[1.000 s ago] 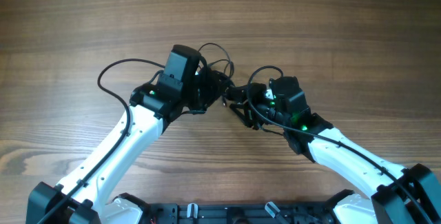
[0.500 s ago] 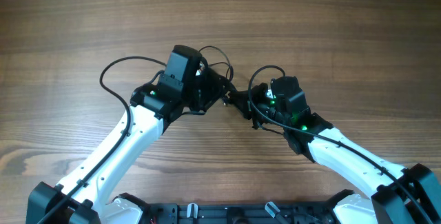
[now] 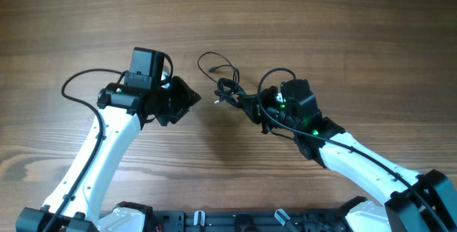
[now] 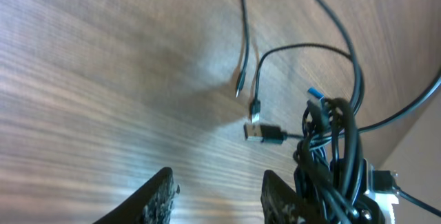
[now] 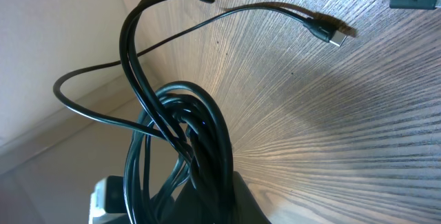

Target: Untangle cables

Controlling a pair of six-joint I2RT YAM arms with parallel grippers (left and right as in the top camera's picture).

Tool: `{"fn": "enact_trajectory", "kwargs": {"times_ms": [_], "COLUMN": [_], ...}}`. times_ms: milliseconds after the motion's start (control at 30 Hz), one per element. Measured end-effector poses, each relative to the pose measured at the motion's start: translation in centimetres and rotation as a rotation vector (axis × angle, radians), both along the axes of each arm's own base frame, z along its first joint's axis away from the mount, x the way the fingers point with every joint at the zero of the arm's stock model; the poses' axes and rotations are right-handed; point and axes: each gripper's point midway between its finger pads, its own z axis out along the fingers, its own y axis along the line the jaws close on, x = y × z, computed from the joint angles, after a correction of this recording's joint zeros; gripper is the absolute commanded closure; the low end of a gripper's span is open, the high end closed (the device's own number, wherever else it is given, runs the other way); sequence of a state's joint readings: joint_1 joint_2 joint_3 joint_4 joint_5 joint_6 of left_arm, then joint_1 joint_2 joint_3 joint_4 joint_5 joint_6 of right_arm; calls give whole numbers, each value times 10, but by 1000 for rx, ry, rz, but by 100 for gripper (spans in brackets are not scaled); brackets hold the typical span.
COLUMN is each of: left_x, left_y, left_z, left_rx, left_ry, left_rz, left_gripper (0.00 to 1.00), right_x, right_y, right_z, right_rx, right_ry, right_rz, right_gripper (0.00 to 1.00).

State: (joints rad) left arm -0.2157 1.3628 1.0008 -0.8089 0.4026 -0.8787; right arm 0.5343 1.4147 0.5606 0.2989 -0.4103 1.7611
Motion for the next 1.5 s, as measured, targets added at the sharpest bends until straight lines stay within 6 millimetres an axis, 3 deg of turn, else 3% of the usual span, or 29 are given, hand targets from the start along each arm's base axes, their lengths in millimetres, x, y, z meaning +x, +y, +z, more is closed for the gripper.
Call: {"fn": "enact_trajectory", "kwargs": {"times_ms": [167, 300, 567, 667, 867, 1033, 1167, 1400, 1500], "left_x": [0, 5, 19, 20, 10, 7, 15, 21, 7], "left_y": [-8, -15, -33, -36, -54, -64, -70, -73, -69], "left_z": [5, 2, -6, -6, -5, -13, -13, -10, -17], "left_rx": [-94, -146, -267, -288, -290, -272, -289, -292, -223], "left_ry": [75, 126, 208, 221, 235, 246, 228, 174, 137], "left_rz": [117, 175, 232, 234, 187, 162, 165, 124, -24], "left_gripper": [28, 39, 45, 55, 54, 66, 95, 96, 96], "right_x": [0, 0, 0, 0, 0, -1, -1, 3, 4], "right_y": [0, 0, 0, 0, 0, -1, -1, -5, -6], "right_z": [0, 0, 0, 0, 0, -2, -3, -4, -6], "right_rx": [0, 0, 0, 0, -1, -5, -5, -89, -131], "right_ry": [0, 0, 0, 0, 1, 8, 8, -98, -144], "right_rz": [0, 0, 0, 0, 0, 0, 0, 31, 57], "right_gripper": [96, 96, 96, 96, 96, 96, 96, 96, 96]}}
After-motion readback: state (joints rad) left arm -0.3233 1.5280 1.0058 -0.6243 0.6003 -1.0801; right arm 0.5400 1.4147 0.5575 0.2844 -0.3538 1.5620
